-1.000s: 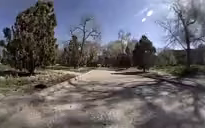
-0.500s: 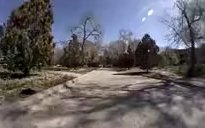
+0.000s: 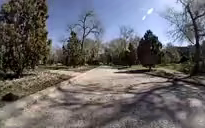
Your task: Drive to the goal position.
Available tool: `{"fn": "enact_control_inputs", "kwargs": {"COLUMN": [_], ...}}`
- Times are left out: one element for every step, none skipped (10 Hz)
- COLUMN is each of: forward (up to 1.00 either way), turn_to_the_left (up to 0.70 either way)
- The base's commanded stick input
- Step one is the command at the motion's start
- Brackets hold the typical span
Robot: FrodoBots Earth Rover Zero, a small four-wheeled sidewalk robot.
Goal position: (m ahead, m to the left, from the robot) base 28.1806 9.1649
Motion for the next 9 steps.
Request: {"fn": "enact_control_inputs", "kwargs": {"forward": [0.00,0.00,0.00,0.79,1.00,1.00,1.00,1.00,1.00], "turn_to_the_left": [0.00,0.00,0.00,0.00,0.00,0.00,0.00,0.00,0.00]}}
